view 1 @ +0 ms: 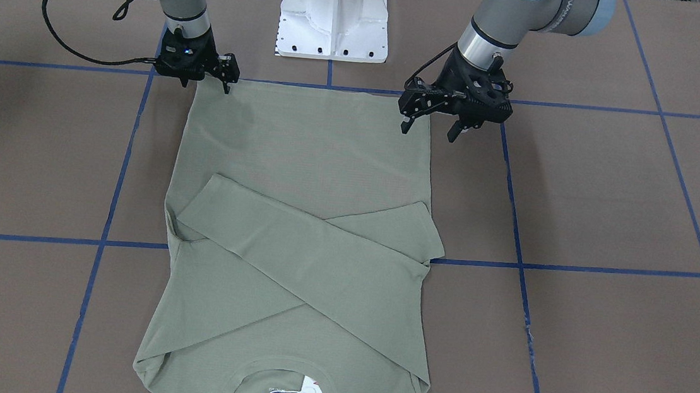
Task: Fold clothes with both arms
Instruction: 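Release the sleeve and withdraw the left gripper while the right gripper moves to the hem, then move both grippers to the hem corners nearest the robot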
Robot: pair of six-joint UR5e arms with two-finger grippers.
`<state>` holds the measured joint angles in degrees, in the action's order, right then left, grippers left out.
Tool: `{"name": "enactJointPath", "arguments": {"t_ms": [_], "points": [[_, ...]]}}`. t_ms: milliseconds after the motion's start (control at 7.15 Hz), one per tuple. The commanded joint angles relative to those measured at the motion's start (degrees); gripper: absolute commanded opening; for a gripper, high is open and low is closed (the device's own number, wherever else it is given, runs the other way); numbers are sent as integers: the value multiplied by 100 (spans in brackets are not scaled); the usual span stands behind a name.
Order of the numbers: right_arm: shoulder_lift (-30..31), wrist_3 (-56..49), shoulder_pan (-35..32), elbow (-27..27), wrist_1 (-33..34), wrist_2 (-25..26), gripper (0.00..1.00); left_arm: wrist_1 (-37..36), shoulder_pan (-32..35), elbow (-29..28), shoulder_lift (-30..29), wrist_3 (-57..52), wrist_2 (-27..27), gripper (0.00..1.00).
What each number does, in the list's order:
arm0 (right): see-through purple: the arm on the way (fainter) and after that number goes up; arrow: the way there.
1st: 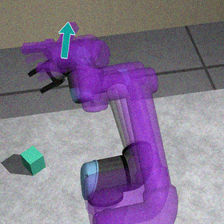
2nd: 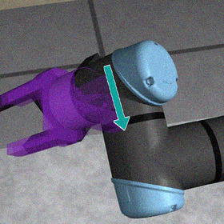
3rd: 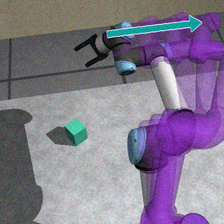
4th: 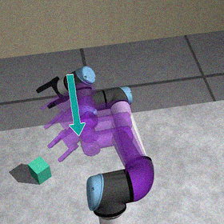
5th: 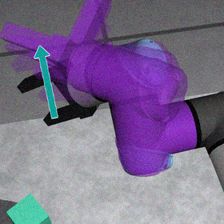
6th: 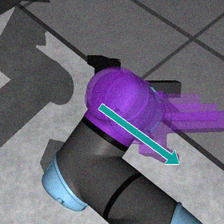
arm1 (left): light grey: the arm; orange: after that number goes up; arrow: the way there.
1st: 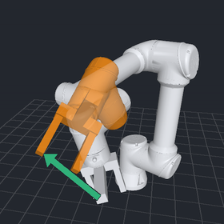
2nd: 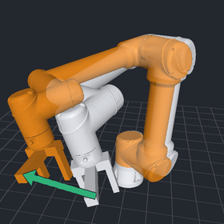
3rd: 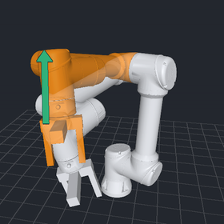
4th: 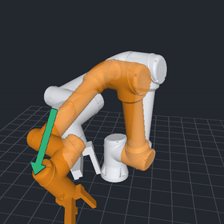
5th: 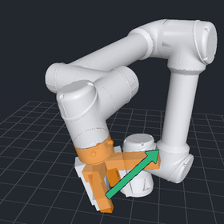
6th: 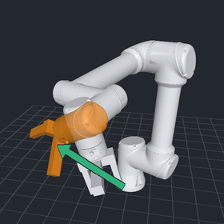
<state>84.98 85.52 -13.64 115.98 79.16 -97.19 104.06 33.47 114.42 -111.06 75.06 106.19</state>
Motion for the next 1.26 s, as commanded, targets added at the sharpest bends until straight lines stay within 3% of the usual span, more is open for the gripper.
{"name": "enactJointPath", "arguments": {"t_ms": [0, 140, 979, 1119], "points": [[19, 0, -7, 4, 3, -36, 74, 0, 10, 2, -3, -9, 7, 99], [28, 0, -7, 12, 3, -123, 68, 0, 1, -7, -3, -9, 7, 99], [54, 105, -7, 30, 3, -335, 66, 0, -16, -7, -65, -9, 16, 99], [63, 105, -7, 39, 3, -370, 41, 0, -16, -16, -65, -9, 16, 99]]}}
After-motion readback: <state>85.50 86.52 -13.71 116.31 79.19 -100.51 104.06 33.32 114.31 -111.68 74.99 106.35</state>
